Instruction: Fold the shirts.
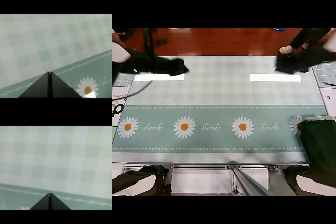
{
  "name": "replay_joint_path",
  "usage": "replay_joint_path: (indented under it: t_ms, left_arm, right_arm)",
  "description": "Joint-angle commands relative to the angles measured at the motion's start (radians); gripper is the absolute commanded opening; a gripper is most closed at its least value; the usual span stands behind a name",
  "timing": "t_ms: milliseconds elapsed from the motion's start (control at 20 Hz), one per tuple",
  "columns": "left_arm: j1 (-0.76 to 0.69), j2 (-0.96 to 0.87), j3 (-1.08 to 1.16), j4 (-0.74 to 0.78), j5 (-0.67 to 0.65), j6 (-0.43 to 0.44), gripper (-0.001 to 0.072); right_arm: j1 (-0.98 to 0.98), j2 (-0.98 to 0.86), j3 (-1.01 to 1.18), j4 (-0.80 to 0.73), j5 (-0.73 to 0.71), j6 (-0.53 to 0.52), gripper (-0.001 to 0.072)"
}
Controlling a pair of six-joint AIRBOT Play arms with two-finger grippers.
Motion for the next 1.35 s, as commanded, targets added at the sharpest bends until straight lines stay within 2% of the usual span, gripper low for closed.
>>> replay_joint_path:
  t_ms: [0,100,200,1300]
  left_arm:
    - [-0.006,-0.012,-0.093,0.103,0.001,-0.125,0.0019]
    - [0.005,-0.012,-0.083,0.094,0.01,-0.129,0.0019]
    - [0.008,-0.012,-0.083,0.097,0.021,-0.093,0.0019]
    - [0.007,-0.012,-0.083,0.096,0.013,-0.093,0.0019]
  right_arm:
    - [0.111,-0.177,0.045,-0.23,0.183,0.038,0.002]
    - [0.111,-0.176,0.007,-0.231,0.187,0.038,0.002]
    - [0.111,-0.177,-0.002,-0.225,0.174,0.04,0.002]
    - [0.111,-0.176,-0.002,-0.224,0.195,0.043,0.002]
